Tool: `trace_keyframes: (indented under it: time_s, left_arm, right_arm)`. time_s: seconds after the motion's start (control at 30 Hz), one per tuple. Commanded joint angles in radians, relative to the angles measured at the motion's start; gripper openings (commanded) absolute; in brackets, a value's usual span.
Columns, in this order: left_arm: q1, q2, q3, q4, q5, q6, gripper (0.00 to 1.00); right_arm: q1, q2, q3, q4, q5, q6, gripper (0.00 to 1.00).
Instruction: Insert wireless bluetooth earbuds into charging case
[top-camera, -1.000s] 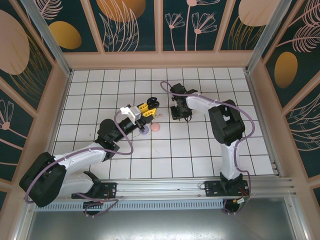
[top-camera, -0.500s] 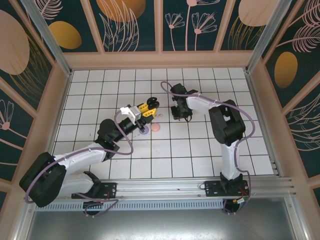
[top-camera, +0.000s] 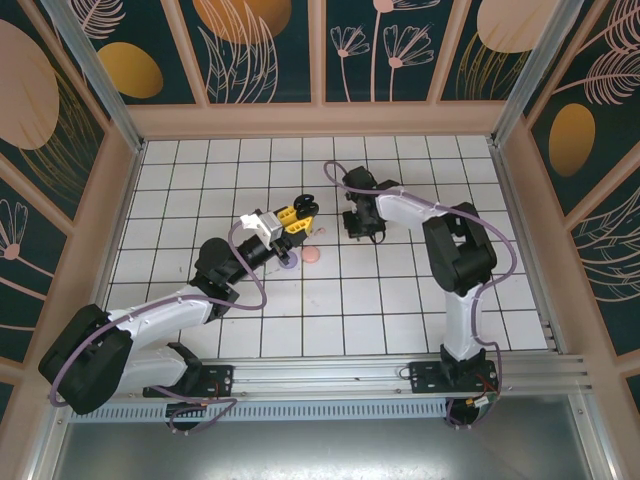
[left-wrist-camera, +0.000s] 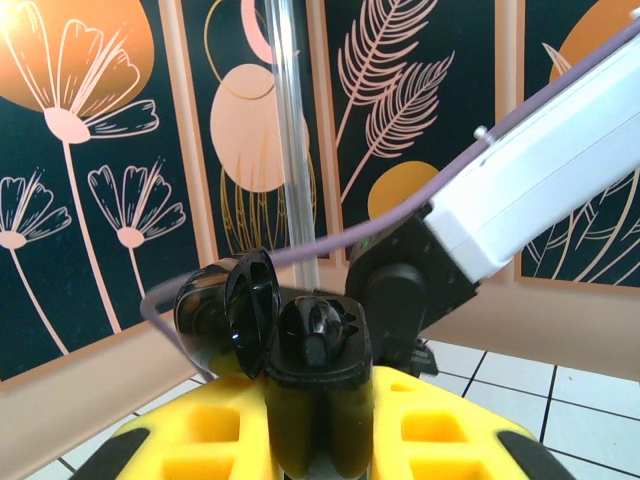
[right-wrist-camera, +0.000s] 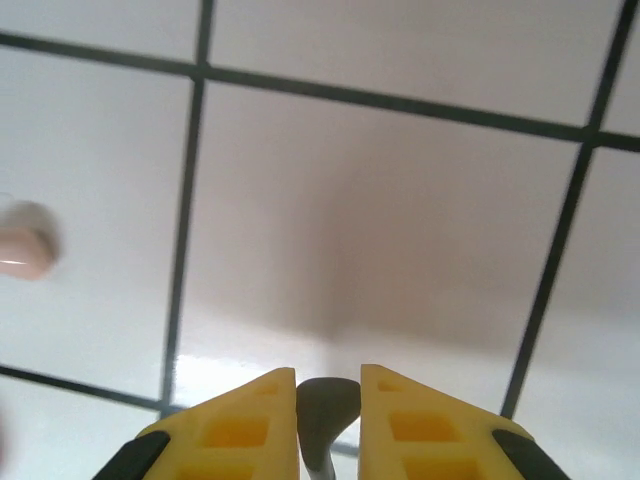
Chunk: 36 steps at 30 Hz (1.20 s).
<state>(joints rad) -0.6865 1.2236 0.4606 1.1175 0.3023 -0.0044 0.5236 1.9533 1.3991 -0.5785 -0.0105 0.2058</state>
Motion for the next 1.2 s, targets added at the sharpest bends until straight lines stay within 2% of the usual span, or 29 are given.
trace_keyframes:
  time_s: [0.0, 0.3, 0.53, 0.87, 1.17]
  left_arm:
    - [-0.004, -0.02, 0.002, 0.013, 0.005, -0.001, 0.0]
    - [-0.004, -0.014, 0.033, -0.028, 0.032, 0.036, 0.0]
    - [-0.004, 0.006, 0.06, -0.065, 0.049, 0.073, 0.0]
    - [-0.004, 0.032, 0.069, -0.04, 0.055, 0.056, 0.0]
    - [-0.004, 0.053, 0.073, 0.006, 0.05, 0.021, 0.0]
  right_arm:
    - [0.001, -0.142, -0.005, 0.035, -0.016, 0.052, 0.17]
    - [0.018, -0.395, 0.011, 0.084, 0.015, 0.097, 0.17]
    - [0.137, -0.537, 0.057, 0.14, 0.083, 0.091, 0.19]
    - [0.295, -0.639, 0.078, 0.198, 0.195, 0.098, 0.19]
    - [0.392, -0.708, 0.002, 0.282, 0.206, 0.107, 0.19]
